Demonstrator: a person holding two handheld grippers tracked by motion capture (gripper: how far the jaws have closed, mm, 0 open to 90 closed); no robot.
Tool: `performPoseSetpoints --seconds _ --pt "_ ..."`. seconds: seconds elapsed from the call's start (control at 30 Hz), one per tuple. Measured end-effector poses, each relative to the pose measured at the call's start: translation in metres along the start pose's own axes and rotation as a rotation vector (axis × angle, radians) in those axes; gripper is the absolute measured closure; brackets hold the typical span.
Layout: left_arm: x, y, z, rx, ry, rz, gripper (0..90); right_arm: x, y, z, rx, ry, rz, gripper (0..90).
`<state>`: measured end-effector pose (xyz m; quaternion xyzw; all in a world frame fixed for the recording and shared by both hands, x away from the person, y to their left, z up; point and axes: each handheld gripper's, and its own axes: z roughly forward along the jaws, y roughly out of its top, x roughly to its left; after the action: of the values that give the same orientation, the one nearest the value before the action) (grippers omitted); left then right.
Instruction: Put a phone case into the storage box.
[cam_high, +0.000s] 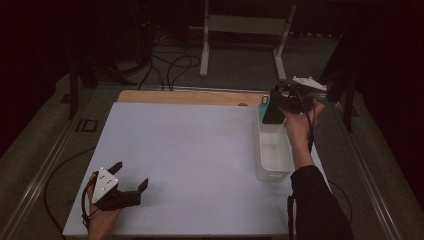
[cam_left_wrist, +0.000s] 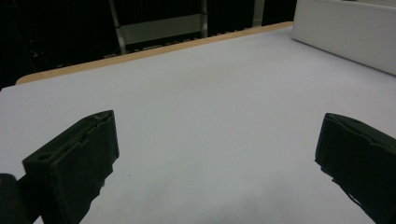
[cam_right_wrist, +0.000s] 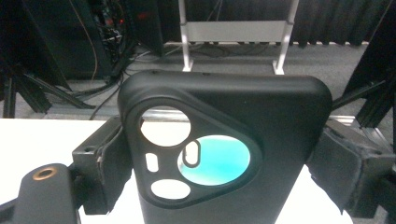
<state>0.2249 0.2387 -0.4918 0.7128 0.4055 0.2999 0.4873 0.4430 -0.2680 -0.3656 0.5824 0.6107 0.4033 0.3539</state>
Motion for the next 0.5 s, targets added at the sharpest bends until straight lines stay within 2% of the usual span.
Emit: performPoseSetpoints --seconds 0.5 --pt "0.000 0.000 0.000 -0.001 0.001 -0.001 0.1 0.003 -0.012 0.019 0.042 0.006 0.007 14.1"
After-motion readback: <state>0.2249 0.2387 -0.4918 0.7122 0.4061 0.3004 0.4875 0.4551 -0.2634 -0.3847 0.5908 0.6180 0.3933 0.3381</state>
